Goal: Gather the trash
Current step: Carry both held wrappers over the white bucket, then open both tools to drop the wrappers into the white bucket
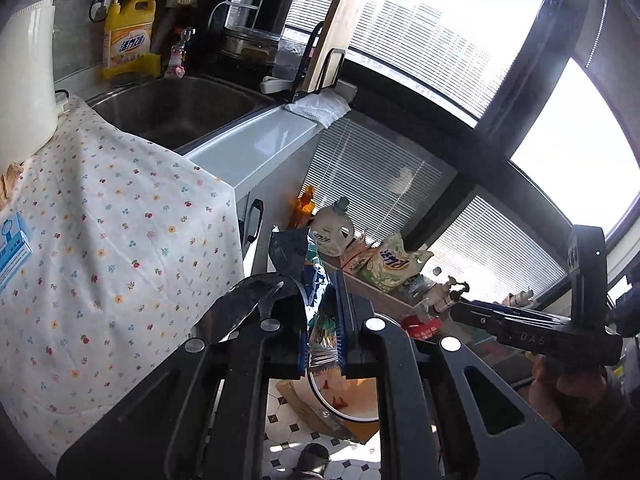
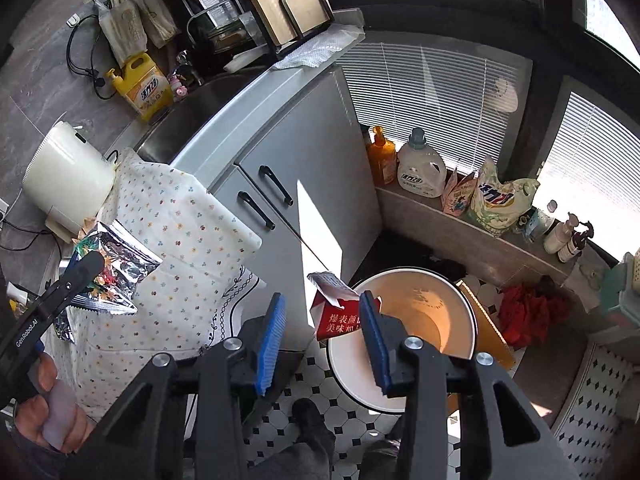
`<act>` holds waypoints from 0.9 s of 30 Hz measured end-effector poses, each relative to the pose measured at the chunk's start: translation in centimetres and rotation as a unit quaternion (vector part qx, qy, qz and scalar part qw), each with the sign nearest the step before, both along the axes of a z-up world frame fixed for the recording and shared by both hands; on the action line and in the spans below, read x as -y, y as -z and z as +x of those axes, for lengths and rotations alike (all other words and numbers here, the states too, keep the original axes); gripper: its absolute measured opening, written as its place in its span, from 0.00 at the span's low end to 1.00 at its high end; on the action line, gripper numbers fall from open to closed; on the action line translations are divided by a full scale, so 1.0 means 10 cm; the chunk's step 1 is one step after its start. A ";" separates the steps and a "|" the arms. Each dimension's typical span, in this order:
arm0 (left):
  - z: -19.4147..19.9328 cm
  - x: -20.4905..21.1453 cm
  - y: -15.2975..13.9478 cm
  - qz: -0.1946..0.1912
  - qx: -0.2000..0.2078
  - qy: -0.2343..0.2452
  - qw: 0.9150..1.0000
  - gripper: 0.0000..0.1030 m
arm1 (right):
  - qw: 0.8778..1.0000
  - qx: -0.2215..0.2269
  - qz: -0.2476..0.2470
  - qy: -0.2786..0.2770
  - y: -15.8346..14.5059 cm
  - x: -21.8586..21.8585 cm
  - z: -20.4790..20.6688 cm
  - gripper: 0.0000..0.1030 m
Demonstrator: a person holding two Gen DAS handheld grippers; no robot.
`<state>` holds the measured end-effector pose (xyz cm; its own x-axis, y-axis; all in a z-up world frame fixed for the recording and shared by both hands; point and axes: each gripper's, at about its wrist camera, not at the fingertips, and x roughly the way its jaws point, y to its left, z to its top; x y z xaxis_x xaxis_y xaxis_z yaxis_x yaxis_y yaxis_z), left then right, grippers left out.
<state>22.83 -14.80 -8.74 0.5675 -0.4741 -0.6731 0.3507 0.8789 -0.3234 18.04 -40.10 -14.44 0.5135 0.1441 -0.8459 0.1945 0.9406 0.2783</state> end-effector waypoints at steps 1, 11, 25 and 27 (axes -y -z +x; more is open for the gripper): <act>-0.01 0.07 0.02 0.000 -0.002 0.003 1.000 0.11 | 1.000 -0.003 0.001 0.001 0.02 0.06 -0.02 0.52; -0.14 0.71 0.31 0.000 -0.032 0.043 0.999 0.11 | 0.999 -0.016 -0.004 0.028 0.15 0.56 -0.39 0.58; -0.28 1.55 0.62 -0.005 -0.065 0.109 0.992 0.11 | 0.996 -0.020 -0.014 0.081 0.17 1.17 -0.94 0.62; -0.29 1.62 0.66 -0.004 -0.071 0.114 0.991 0.11 | 0.996 -0.020 -0.015 0.087 0.17 1.23 -0.99 0.62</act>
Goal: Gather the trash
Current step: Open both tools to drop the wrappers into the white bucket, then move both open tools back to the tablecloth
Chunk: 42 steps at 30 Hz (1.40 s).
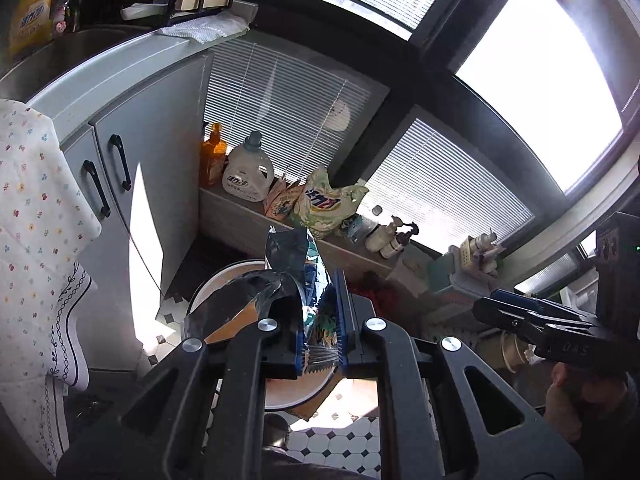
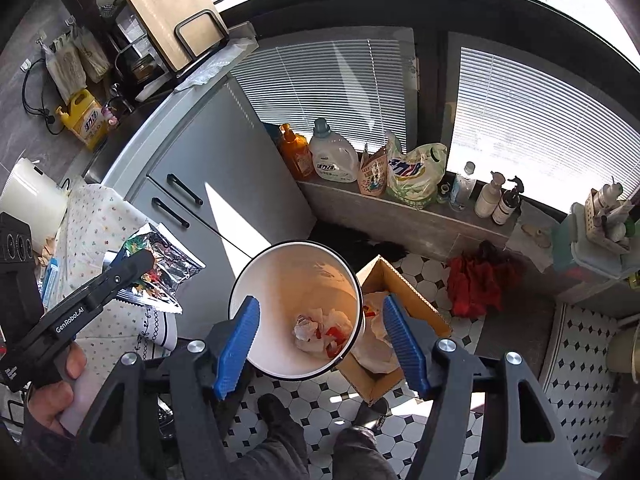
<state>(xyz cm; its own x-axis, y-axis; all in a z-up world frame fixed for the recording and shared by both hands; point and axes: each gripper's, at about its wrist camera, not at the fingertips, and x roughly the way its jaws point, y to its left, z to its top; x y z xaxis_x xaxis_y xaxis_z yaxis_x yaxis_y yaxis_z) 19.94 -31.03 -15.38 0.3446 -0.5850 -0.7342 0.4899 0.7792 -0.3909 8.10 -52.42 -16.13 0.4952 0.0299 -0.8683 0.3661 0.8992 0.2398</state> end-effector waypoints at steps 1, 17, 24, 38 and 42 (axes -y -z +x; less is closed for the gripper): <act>0.01 0.04 0.03 0.001 -0.004 0.002 1.000 0.11 | 1.000 0.000 -0.001 0.003 0.00 0.02 -0.02 0.62; 0.04 0.14 0.28 -0.002 -0.043 0.007 0.999 0.74 | 1.000 -0.002 0.009 0.022 0.07 0.11 -0.23 0.67; 0.04 -0.09 0.14 -0.018 -0.037 0.001 0.999 0.81 | 1.000 0.010 0.015 0.001 0.02 -0.05 -0.10 0.68; 0.04 -1.12 -0.18 0.003 0.000 -0.101 0.995 0.85 | 0.996 0.035 0.032 -0.075 -0.12 -0.77 0.35 0.78; 0.00 -1.55 -0.30 0.013 0.015 -0.142 0.990 0.92 | 0.993 0.047 0.036 -0.106 -0.20 -1.12 0.55 0.83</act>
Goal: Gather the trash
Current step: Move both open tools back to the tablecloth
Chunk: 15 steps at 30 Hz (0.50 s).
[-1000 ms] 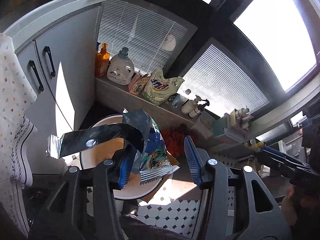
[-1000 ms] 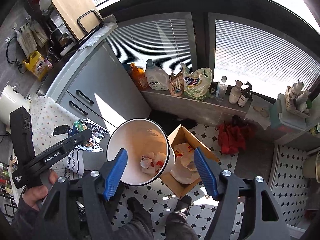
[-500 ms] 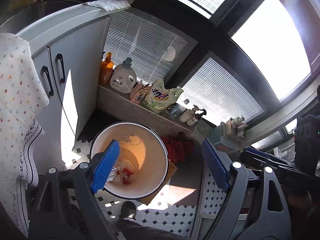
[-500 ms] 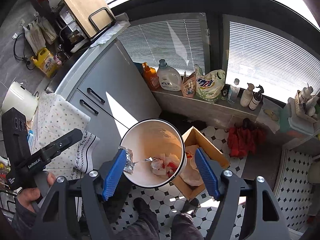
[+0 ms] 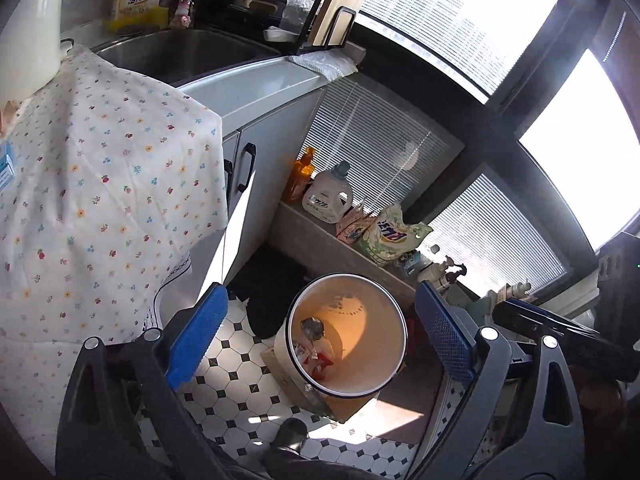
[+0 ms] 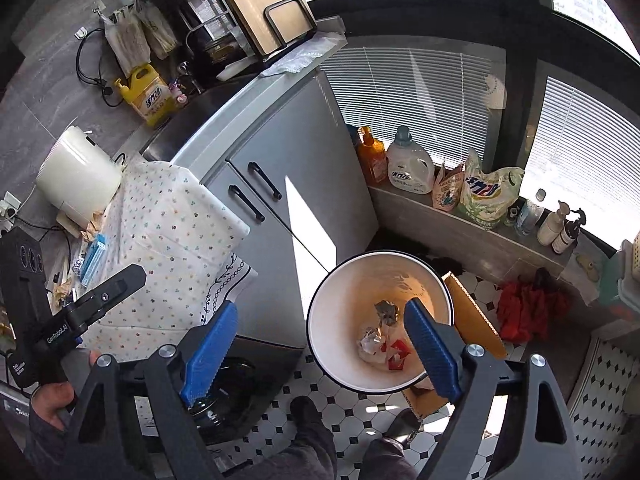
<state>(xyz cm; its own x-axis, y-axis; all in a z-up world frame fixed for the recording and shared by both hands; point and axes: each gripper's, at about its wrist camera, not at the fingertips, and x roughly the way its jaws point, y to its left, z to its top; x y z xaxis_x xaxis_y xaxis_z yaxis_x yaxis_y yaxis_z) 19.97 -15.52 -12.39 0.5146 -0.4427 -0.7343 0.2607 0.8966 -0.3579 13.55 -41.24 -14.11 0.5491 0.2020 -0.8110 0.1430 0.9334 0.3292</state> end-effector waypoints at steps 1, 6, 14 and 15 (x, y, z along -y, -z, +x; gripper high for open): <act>0.00 -0.13 -0.03 0.002 0.002 -0.011 1.000 0.93 | 1.000 0.004 0.000 -0.009 -0.03 -0.10 0.06 0.86; -0.06 -0.78 -0.14 0.013 0.011 -0.073 0.997 0.94 | 0.999 0.016 0.007 -0.052 -0.11 -0.65 0.29 0.92; -0.20 -1.84 -0.20 0.022 0.015 -0.165 0.986 0.94 | 0.993 0.021 0.015 -0.119 -0.18 -1.53 0.61 0.92; -0.22 -1.97 -0.20 0.023 0.015 -0.176 0.984 0.94 | 0.992 0.021 0.016 -0.127 -0.19 -1.65 0.65 0.92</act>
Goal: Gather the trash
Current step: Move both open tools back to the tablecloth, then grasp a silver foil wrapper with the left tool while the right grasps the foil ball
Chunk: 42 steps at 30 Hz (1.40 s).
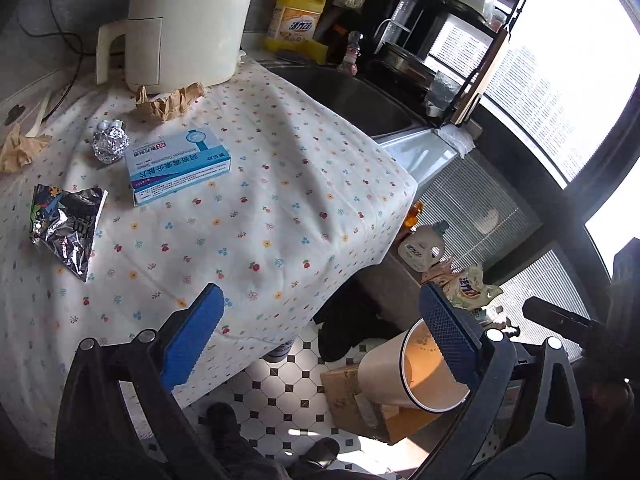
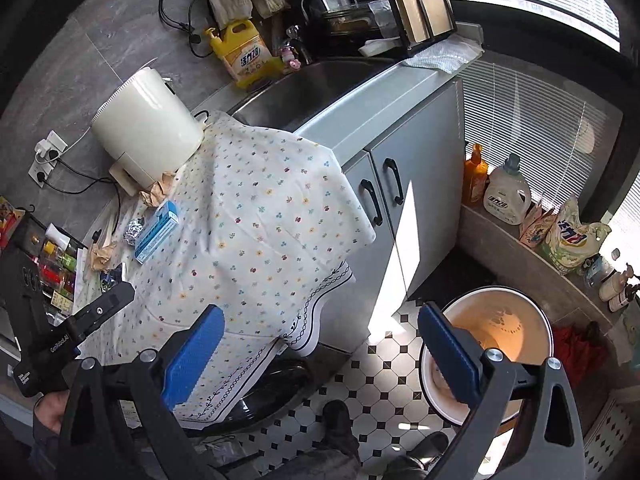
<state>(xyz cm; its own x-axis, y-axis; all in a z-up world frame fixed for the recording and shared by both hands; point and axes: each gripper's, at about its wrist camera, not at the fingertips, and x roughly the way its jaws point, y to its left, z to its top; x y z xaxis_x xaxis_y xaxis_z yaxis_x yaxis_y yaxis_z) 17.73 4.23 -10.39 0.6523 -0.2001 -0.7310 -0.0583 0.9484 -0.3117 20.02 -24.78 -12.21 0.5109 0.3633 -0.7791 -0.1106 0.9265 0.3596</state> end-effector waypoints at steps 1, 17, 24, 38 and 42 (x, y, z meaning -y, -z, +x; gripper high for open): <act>-0.02 -0.12 0.00 0.001 0.000 -0.010 1.000 0.94 | 1.000 0.000 0.001 -0.007 -0.01 -0.10 0.03 0.92; -0.23 -1.72 0.07 -0.002 0.006 -0.131 0.991 0.94 | 0.995 0.001 -0.019 -0.094 -0.03 -1.59 0.34 0.92; -0.13 -2.11 0.24 -0.016 -0.009 -0.132 0.991 0.83 | 0.994 0.004 -0.028 -0.104 -0.03 -2.05 0.44 0.92; 0.18 -2.47 0.53 -0.047 -0.030 -0.086 0.995 0.27 | 0.988 0.015 -0.055 -0.146 -0.07 -2.84 0.61 0.89; 0.11 -2.64 0.47 -0.051 -0.016 -0.098 0.994 0.20 | 0.984 0.020 -0.059 -0.169 -0.09 -3.11 0.69 0.85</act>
<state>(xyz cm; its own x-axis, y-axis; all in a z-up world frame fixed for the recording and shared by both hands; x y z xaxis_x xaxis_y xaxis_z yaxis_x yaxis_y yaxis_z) 18.84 30.60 -15.13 0.6631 -0.1449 -0.7343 -0.2504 0.8816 -0.4001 26.92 6.32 -11.35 0.4079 0.4254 -0.8079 -0.4313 0.8696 0.2402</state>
